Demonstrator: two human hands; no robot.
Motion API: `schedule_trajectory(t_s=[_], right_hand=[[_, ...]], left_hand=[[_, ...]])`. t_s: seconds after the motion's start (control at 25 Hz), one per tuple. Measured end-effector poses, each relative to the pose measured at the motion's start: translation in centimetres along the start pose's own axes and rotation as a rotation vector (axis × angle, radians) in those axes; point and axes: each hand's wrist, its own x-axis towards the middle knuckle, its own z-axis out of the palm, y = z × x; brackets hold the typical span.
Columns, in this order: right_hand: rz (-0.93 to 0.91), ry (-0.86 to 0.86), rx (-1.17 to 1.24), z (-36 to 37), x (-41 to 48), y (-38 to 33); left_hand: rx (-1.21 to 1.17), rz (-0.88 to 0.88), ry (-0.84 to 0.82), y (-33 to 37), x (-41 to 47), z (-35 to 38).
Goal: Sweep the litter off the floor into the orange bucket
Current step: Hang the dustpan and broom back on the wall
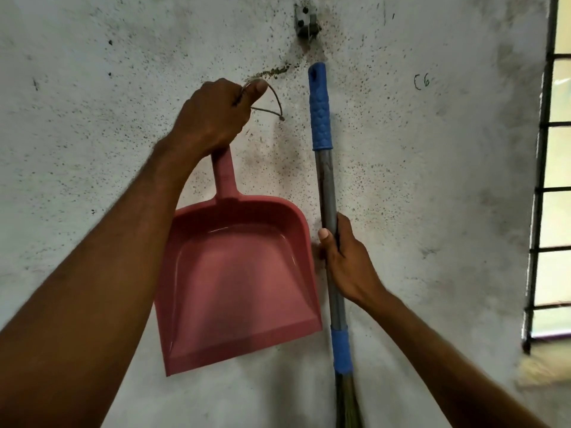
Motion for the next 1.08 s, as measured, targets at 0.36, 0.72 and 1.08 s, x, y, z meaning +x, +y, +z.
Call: schedule_trajectory(t_s=[0.36, 0.72, 1.08], right_hand=[[-0.088, 0.404, 0.066, 1.0, -2.1, -1.3], [-0.231, 0.33, -0.386, -0.9, -2.0, -5.1], [0.023, 0.306, -0.459, -4.7, -2.5, -4.1]], left_hand=[[-0.078, 0.019, 0.09, 1.8, 0.2, -1.2], [-0.008, 0.106, 0.183, 6.6, 0.4, -0.3], [-0.434, -0.017, 0.07, 9.0, 4.1, -0.2]])
